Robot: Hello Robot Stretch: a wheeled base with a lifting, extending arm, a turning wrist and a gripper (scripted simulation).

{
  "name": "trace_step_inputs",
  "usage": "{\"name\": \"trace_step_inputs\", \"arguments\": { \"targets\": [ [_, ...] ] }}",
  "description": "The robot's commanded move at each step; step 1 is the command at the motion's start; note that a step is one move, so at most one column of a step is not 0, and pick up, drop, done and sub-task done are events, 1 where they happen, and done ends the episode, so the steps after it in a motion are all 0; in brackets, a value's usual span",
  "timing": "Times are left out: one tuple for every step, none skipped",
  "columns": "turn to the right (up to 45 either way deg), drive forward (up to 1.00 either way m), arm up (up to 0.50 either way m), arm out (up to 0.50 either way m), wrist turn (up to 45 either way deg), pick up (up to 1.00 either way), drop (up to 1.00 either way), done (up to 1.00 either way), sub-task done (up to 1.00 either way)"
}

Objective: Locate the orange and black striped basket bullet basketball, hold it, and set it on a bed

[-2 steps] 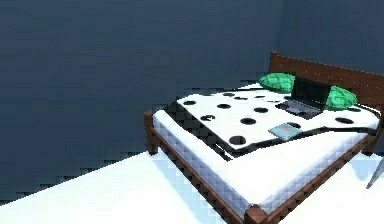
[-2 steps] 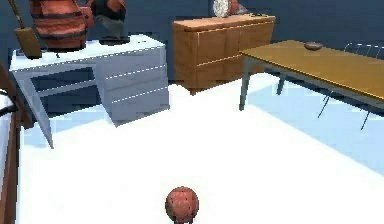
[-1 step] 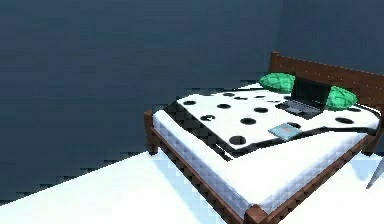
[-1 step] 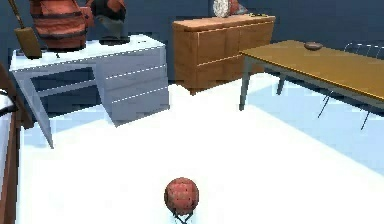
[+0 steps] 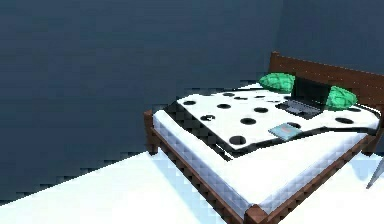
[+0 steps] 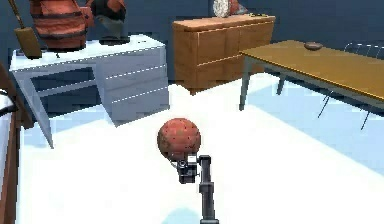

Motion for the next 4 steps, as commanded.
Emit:
{"name": "trace_step_inputs", "arguments": {
  "targets": [
    [0.0, 0.00, 0.42, 0.00, 0.0, 0.00, 0.00, 0.00, 0.00],
    [0.0, 0.00, 0.00, 0.00, -45.0, 0.00, 0.00, 0.00, 0.00],
    [0.0, 0.00, 0.00, 0.00, -45.0, 0.00, 0.00, 0.00, 0.00],
    [0.0, 0.00, 0.00, 0.00, -33.0, 0.00, 0.00, 0.00, 0.00]
  ]
}}
